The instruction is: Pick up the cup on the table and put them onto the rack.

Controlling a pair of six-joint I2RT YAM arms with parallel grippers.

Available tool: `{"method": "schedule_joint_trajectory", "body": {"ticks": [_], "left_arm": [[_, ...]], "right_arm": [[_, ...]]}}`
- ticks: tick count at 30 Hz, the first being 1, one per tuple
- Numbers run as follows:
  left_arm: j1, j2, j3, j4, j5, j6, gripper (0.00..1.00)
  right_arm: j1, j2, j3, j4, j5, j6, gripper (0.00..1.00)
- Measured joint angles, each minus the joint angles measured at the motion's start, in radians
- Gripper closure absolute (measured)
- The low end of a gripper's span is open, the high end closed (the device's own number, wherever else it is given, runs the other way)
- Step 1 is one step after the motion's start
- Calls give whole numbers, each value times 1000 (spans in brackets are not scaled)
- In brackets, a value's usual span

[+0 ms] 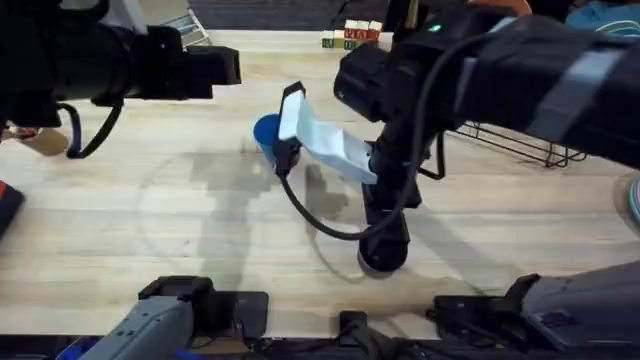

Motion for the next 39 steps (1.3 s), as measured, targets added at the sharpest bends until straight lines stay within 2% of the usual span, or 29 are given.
{"method": "schedule_joint_trajectory", "body": {"ticks": [5, 9, 15, 16, 19, 32, 37, 39], "left_arm": [[0, 0, 0, 0, -2, 0, 7], [0, 0, 0, 0, -4, 0, 7], [0, 0, 0, 0, -4, 0, 7], [0, 0, 0, 0, -4, 0, 7], [0, 0, 0, 0, -4, 0, 7], [0, 0, 0, 0, -4, 0, 7], [0, 0, 0, 0, -4, 0, 7], [0, 0, 0, 0, -4, 0, 7]], "right_arm": [[0, 56, 0, 5, 1, 0, 5], [0, 82, 0, 8, 3, -4, 345], [0, 82, 0, 4, 4, -4, 767], [0, 82, 0, -14, 3, -4, 941], [0, 82, 0, -43, 5, -4, 968], [-2, 82, 15, -116, 7, -4, 969], [-32, 82, 90, -126, 7, -4, 969], [-84, 82, 176, -134, 37, -3, 969]]}}
